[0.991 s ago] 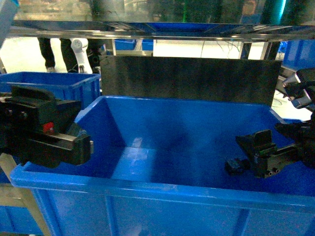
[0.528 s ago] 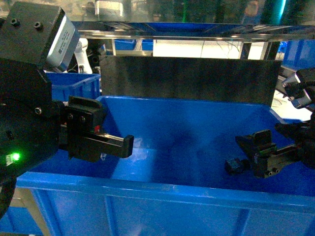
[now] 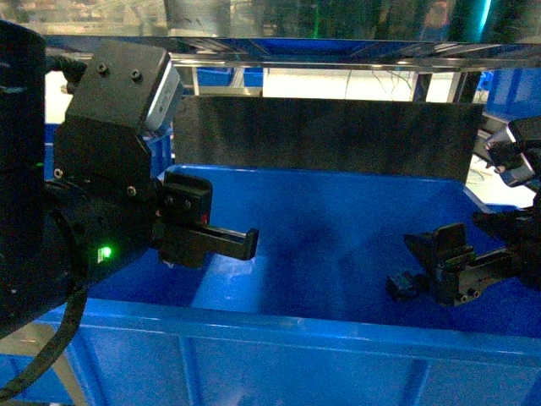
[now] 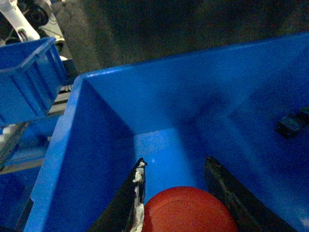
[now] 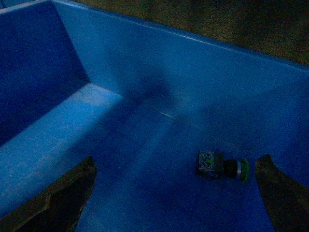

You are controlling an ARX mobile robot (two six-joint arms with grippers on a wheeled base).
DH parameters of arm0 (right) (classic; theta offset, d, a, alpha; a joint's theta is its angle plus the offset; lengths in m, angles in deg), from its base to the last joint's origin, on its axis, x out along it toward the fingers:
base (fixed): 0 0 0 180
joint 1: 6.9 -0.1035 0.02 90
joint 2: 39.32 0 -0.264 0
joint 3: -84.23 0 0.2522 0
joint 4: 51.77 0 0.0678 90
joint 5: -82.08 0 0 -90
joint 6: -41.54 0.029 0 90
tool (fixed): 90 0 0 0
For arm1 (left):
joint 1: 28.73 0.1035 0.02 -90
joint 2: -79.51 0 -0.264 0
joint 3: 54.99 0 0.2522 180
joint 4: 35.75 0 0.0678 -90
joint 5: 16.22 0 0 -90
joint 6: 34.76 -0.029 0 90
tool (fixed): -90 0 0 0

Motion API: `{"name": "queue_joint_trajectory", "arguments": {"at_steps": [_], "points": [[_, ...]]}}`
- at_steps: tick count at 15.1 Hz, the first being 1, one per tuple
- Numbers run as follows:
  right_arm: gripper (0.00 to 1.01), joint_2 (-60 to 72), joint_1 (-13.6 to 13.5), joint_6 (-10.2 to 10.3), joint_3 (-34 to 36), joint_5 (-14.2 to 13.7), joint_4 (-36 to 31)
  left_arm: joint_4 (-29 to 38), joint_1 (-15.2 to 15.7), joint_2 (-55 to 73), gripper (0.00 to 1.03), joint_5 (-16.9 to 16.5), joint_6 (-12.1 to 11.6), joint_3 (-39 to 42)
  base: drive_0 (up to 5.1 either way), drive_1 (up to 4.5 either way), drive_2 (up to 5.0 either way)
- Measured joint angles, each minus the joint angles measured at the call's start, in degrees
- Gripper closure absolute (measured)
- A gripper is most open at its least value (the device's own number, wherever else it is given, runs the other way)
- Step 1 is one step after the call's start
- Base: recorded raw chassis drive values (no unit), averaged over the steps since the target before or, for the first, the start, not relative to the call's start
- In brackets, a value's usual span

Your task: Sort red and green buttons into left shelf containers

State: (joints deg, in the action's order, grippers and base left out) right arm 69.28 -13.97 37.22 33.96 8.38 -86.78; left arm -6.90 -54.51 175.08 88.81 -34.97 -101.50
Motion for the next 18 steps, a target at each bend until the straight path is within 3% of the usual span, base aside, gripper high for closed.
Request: {"name": "queue_joint_trajectory", "arguments": {"at_steps": [13, 18], "points": [[0.03, 0.0, 0.0, 0.0, 0.0, 0.0, 0.0, -1.0, -1.6, 9.3, 0.72, 1.7, -1.8, -7.9, 0.0, 0.0, 0.0], [0.03, 0.0, 0.0, 0.0, 0.0, 0.0, 0.0, -0.7, -1.6, 9.3, 0.17, 1.9, -1.8, -8.0, 0.0, 0.0, 0.0]]}}
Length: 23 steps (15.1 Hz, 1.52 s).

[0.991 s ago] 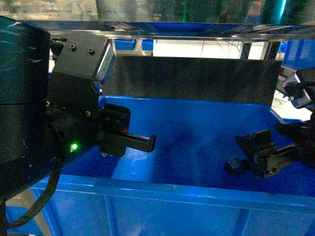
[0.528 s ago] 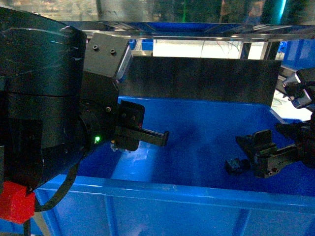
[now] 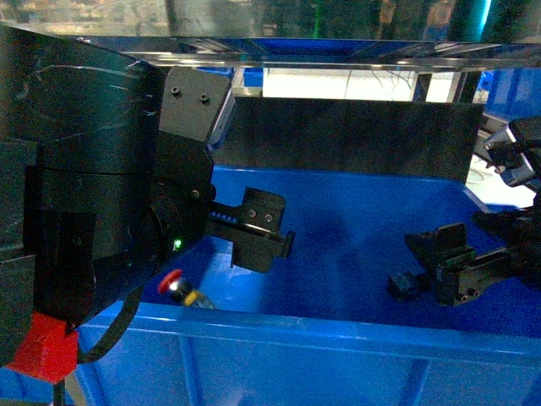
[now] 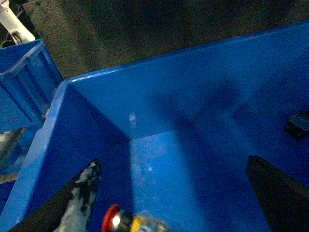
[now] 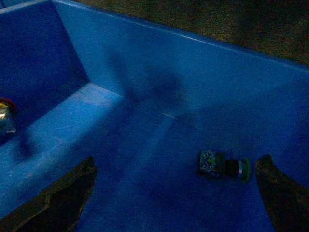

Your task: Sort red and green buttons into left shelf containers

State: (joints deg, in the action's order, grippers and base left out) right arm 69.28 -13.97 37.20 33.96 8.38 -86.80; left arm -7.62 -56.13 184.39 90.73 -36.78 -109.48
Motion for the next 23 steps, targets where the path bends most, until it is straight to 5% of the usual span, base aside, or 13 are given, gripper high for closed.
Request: {"name": "queue_joint_trajectory", "arguments": {"at_steps": [1, 2, 4, 6, 15, 18, 20, 23], "points": [[0.04, 0.4, -0.2, 0.4, 0.2, -1.5, -2.5, 5.7, 0.0, 0.9, 0.08, 1.9, 0.0, 0.8, 0.0, 0.0, 0.0], [0.39, 0.4, 0.2, 3.1, 12.8, -22.4, -24.1, 30.9, 5.7, -3.1, 0.42, 5.0, 1.4, 16.0, 0.0, 0.0, 0.0], [0.99, -21.6, 3.3, 3.5, 27.1, -20.5, -24.6, 27.7, 15.6, -25.1, 1.01, -4.5, 1.9, 31.8, 0.0, 0.0, 0.0], [0.99, -28.2, 5.7, 3.5, 29.5, -16.6, -24.0, 19.7, 17.3, -33.6, 1.01, -6.7, 1.9, 33.2, 0.0, 0.0, 0.0], [0.99, -39.6, 7.1, 3.5, 33.5, -16.3, -15.6, 12.0, 20.4, -45.6, 1.01, -9.8, 1.9, 36.8, 0.0, 0.0, 0.0], [0.99, -54.5, 7.1, 3.5, 34.0, -16.3, -1.8, 5.1, 22.5, -55.0, 1.01, -12.0, 1.9, 38.6, 0.0, 0.0, 0.0], [0.99, -61.0, 7.1, 3.5, 34.6, -16.3, 3.3, 0.2, 27.2, -60.7, 1.01, -16.5, 2.0, 39.6, 0.0, 0.0, 0.0], [0.99, -69.6, 7.1, 3.5, 35.8, -16.3, 10.9, -7.2, 27.4, -69.2, 1.01, -16.9, 2.0, 39.9, 0.0, 0.0, 0.0]]}}
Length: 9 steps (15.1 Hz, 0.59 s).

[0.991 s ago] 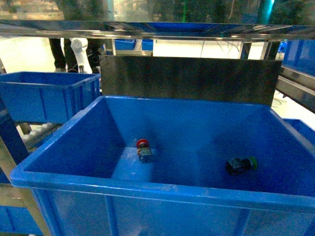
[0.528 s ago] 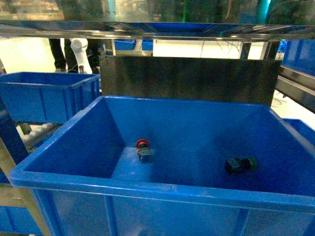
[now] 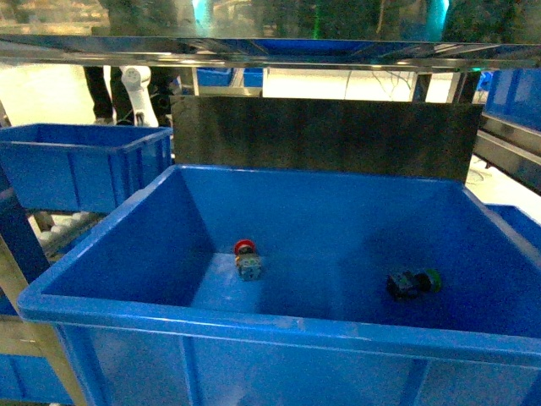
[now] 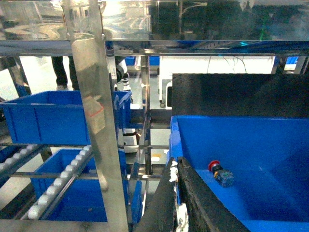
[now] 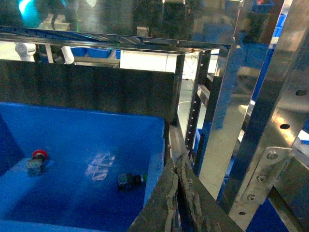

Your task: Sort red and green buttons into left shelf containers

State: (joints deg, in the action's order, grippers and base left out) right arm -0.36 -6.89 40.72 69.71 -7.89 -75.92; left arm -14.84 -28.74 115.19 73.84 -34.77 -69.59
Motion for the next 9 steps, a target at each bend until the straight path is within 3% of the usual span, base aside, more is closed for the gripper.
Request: {"name": "queue_joint_trajectory", "arguments": {"at_steps": [4, 9], "points": [[0.99, -12.0, 0.0, 0.0, 0.0, 0.0, 11.1, -10.7, 0.0, -11.5, 1.01, 0.0, 0.0, 0.0, 0.0, 0.0, 0.0], [0.99, -20.5, 0.0, 0.0, 0.0, 0.0, 19.4, -17.8, 0.0, -18.9, 1.01, 0.0, 0.0, 0.0, 0.0, 0.0, 0.0]]}}
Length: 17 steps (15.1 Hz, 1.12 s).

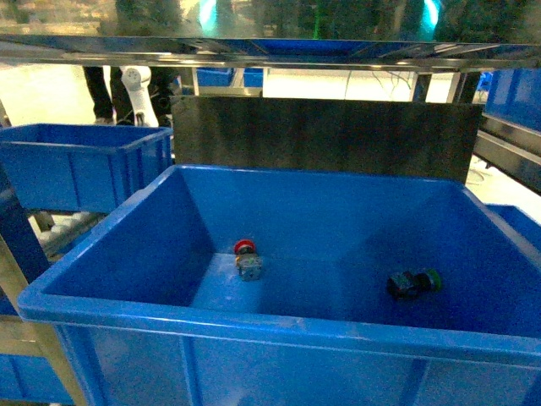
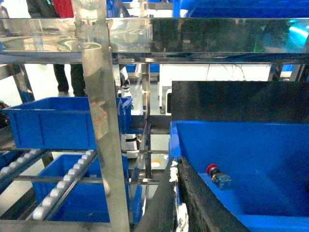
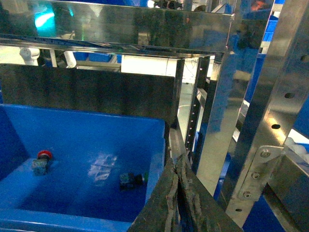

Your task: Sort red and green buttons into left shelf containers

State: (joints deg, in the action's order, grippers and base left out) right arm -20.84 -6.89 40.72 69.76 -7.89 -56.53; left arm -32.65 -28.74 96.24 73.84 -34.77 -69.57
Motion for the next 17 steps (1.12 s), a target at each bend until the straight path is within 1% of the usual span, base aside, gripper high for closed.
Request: {"name": "queue_joint_trajectory", "arguments": {"at_steps": [7, 8, 9, 10, 11, 12, 13, 17], "points": [[0.99, -7.9, 0.0, 0.0, 0.0, 0.0, 7.8, -7.1, 0.0, -7.1, 1.01, 0.0, 0.0, 0.0, 0.0, 0.0, 0.0], [0.99, -8.6, 0.0, 0.0, 0.0, 0.0, 8.3, -13.8, 0.0, -11.4, 1.01, 0.0, 0.0, 0.0, 0.0, 0.0, 0.0], [0.99, -11.1, 0.0, 0.0, 0.0, 0.0, 12.3, -17.3, 0.0, -15.4, 1.01, 0.0, 0.0, 0.0, 0.0, 0.0, 0.0], [0.99, -15.3, 0.0, 0.0, 0.0, 0.0, 18.3, -16.0, 0.0, -16.1, 1.01, -0.1, 0.0, -0.2, 0.0, 0.0, 0.0], [0.99, -18.2, 0.0, 0.0, 0.0, 0.0, 18.4, -17.4, 0.0, -16.2, 1.01, 0.2, 0.0, 0.0, 0.0, 0.0, 0.0], [0.99, -18.2, 0.0, 0.0, -0.1, 0.0, 17.8, -17.5, 0.0, -16.2, 1.01, 0.1, 0.0, 0.0, 0.0, 0.0, 0.0], [0.99, -18.2, 0.0, 0.0, 0.0, -0.1, 19.1, -17.1, 0.0, -16.2, 1.01, 0.1, 0.0, 0.0, 0.0, 0.0, 0.0], [0.99, -18.2, 0.0, 0.0, 0.0, 0.0, 18.7, -17.0, 0.0, -16.2, 1.01, 0.0, 0.0, 0.0, 0.0, 0.0, 0.0]]}}
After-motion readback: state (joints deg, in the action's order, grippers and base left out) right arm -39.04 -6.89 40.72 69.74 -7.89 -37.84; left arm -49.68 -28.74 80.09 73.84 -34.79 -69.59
